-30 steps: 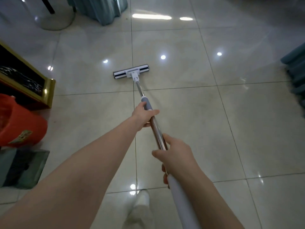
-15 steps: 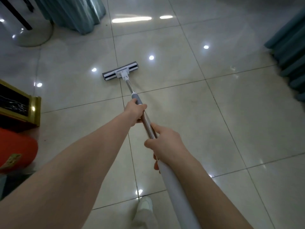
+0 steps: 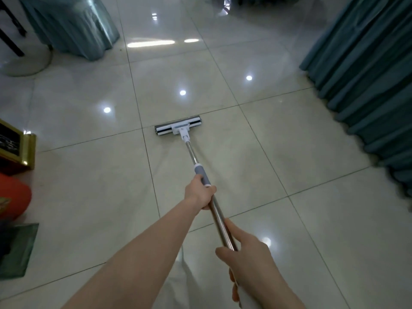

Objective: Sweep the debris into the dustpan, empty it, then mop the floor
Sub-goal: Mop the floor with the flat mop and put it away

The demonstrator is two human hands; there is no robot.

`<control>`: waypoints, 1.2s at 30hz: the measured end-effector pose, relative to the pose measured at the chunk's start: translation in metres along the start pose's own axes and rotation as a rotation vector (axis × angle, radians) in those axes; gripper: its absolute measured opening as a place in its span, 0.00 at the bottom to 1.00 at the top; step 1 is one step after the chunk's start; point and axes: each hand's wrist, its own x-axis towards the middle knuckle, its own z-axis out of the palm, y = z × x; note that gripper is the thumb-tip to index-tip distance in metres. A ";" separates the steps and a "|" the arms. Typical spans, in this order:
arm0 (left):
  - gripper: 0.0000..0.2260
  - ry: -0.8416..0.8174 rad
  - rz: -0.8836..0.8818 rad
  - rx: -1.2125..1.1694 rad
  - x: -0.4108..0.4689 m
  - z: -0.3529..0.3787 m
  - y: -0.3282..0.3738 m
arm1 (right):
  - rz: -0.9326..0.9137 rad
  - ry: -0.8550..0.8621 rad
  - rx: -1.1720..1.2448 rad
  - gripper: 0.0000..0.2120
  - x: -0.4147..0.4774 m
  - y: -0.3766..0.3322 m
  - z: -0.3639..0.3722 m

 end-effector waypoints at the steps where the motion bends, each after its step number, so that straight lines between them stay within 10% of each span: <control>1: 0.21 0.006 0.005 -0.012 -0.010 0.009 -0.003 | -0.001 0.013 0.012 0.27 -0.011 0.009 -0.003; 27: 0.21 0.110 0.106 0.196 0.231 0.048 0.159 | 0.008 0.147 0.245 0.24 0.221 -0.089 -0.101; 36: 0.22 -0.024 0.111 0.291 0.189 0.073 0.144 | 0.083 0.192 0.223 0.20 0.178 -0.058 -0.090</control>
